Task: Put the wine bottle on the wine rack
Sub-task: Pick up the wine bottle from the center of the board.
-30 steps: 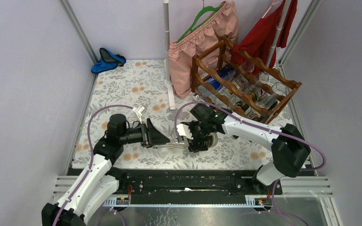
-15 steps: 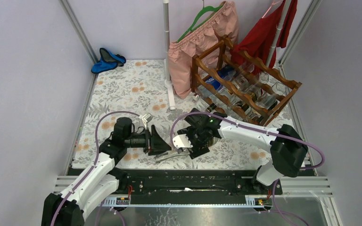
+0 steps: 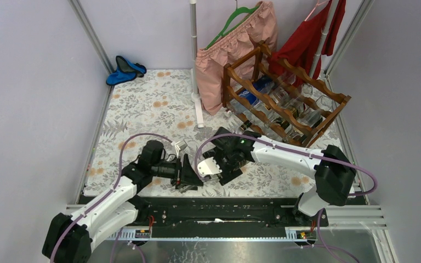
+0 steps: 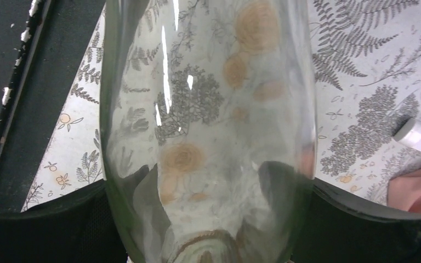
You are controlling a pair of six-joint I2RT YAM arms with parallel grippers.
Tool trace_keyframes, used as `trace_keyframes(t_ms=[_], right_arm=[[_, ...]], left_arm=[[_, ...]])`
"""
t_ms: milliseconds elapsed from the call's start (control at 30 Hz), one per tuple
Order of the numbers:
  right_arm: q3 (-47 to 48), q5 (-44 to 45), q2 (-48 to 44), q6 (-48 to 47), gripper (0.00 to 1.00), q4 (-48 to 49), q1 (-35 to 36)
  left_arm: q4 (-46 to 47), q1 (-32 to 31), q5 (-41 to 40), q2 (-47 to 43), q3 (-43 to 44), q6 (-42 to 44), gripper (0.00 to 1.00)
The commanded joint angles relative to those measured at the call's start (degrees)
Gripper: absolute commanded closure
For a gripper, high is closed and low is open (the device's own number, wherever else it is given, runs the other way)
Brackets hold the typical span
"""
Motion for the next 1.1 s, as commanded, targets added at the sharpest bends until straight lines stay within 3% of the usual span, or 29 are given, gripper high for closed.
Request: trace_keyframes(t_ms=[0, 200, 1067], right_arm=[[5.3, 1.3, -1.3, -1.7, 1.0, 1.9, 0.6], [4.7, 3.7, -1.1, -3.4, 1.0, 1.9, 1.6], [3.7, 8.4, 0.4, -3.7, 1.0, 3.7, 3.3]], left_arm=[[0.0, -1.6, -1.7, 1.6, 1.5, 1.7, 0.25], [0.1, -1.9, -0.9, 3.0, 1.7, 2.0, 0.35], [2.9, -3.7, 4.4, 3.9, 1.3, 0.8, 0.37]])
